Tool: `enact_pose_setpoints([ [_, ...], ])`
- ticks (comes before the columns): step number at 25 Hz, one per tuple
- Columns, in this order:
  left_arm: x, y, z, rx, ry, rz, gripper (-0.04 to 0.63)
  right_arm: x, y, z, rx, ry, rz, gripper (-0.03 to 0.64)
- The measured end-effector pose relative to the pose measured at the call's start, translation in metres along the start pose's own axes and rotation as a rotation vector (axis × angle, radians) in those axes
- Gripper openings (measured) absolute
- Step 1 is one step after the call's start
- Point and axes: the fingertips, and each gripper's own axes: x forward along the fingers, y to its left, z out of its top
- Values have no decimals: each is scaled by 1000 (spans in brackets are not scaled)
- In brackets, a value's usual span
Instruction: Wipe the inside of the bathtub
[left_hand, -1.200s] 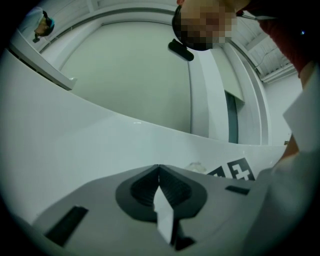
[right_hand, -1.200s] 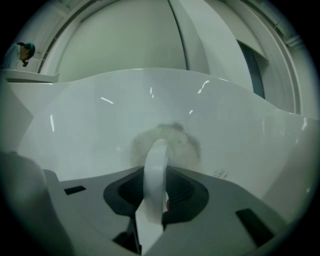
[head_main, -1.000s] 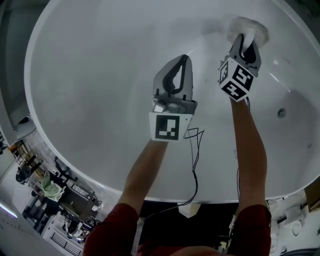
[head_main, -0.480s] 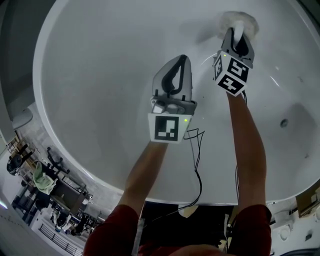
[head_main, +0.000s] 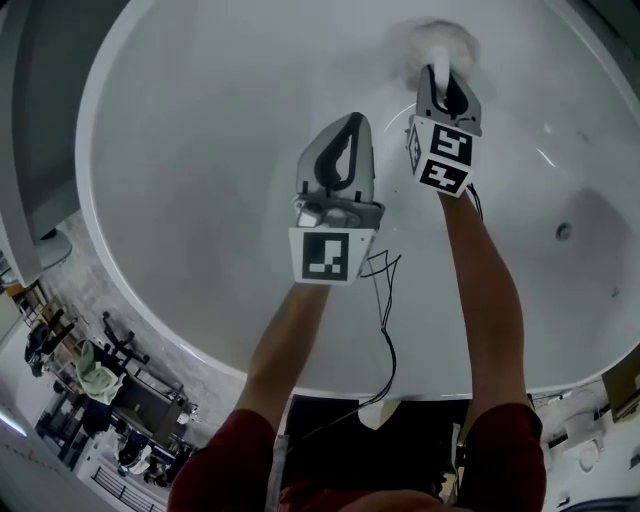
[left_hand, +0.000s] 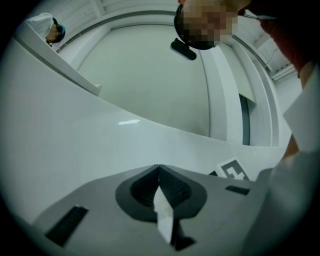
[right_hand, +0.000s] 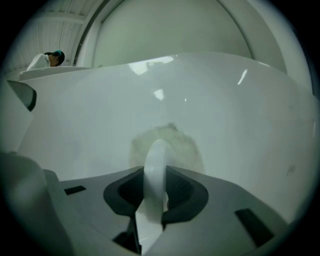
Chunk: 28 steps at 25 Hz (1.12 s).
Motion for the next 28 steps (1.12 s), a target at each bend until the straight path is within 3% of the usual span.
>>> enact_pose_setpoints([
  [10,0,-100,28,28,-4,-117,17,-147,-72,18,101,-127,-90,95],
  [21,4,-322,44,50,-17,-345,17,-305,-250,30,131,-237,-311,95],
  [28,9,-452,44,83,-16,-487,17,-390,-363,9,160,-237,-464,95],
])
